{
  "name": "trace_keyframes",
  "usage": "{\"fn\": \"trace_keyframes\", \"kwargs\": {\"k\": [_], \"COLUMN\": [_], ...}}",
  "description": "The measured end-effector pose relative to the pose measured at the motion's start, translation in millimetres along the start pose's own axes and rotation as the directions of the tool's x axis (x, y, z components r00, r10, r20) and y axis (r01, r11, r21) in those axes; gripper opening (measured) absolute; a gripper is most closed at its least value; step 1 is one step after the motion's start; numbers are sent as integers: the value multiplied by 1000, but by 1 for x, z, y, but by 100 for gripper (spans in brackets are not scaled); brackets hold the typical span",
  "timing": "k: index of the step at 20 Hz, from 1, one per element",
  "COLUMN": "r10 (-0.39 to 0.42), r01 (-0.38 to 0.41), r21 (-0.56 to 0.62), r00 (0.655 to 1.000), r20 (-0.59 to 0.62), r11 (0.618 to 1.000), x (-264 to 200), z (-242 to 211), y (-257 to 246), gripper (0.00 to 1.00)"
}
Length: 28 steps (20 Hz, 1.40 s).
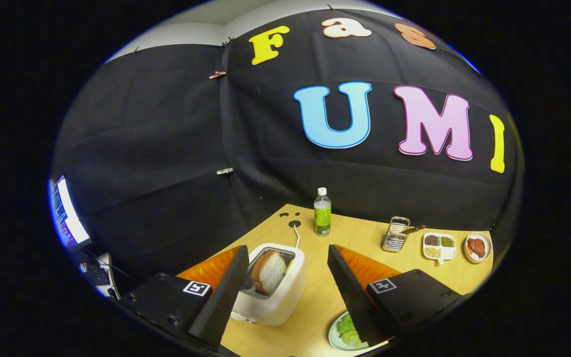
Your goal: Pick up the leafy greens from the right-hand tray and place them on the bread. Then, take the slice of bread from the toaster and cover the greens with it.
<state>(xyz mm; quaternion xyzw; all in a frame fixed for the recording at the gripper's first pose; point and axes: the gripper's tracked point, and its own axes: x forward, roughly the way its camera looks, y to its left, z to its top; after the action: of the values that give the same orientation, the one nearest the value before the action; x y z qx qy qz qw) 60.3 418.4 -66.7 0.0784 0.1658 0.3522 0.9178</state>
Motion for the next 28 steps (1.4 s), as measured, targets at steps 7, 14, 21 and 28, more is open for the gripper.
{"fn": "trace_keyframes", "kwargs": {"k": [7,14,21,28], "r10": [-8,-67,-125,-109], "r01": [12,84,152,151], "r21": [38,76,77,138], "r00": [996,977,954,956], "r20": [-90,-201,-273,-271], "r11": [999,994,985,979], "x": [44,91,111,106], "z": [-33,-82,-105,-90], "y": [25,21,5,12], "gripper": [99,98,53,16]}}
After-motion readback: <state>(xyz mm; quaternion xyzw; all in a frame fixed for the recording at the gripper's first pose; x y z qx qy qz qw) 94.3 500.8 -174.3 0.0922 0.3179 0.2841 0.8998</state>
